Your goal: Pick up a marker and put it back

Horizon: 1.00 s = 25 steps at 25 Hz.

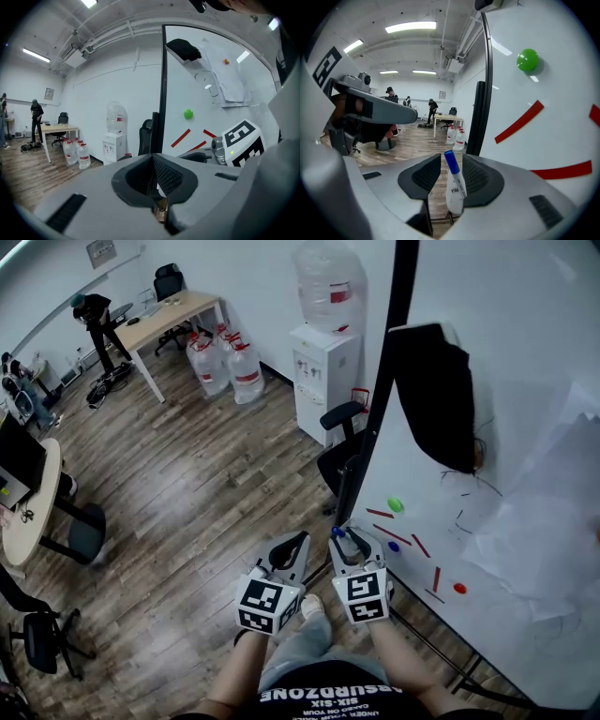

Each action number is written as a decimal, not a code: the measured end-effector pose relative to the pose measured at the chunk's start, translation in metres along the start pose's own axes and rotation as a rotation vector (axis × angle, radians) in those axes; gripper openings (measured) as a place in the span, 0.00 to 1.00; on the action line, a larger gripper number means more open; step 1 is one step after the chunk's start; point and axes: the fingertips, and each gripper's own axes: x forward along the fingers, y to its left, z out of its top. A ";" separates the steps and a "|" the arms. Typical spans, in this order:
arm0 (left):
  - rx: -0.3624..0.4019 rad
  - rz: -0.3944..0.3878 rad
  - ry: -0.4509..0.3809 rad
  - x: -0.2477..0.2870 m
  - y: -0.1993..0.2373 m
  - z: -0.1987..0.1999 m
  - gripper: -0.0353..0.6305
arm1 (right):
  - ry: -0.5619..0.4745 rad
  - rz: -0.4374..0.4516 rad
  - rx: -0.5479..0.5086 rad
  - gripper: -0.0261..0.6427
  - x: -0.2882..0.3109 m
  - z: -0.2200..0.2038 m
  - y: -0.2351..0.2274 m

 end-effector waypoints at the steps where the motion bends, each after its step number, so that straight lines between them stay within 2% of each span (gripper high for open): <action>1: -0.002 0.001 0.002 0.001 0.001 -0.001 0.06 | 0.009 -0.003 -0.001 0.23 0.003 -0.002 -0.001; 6: -0.008 0.009 0.010 0.003 0.005 -0.003 0.06 | 0.041 -0.013 -0.010 0.23 0.012 -0.007 -0.004; 12: -0.013 0.002 0.021 0.008 0.004 -0.006 0.06 | 0.059 -0.016 -0.055 0.17 0.014 -0.007 -0.004; 25: -0.015 -0.008 0.039 0.014 0.005 -0.010 0.06 | 0.120 -0.019 -0.129 0.17 0.018 -0.011 -0.001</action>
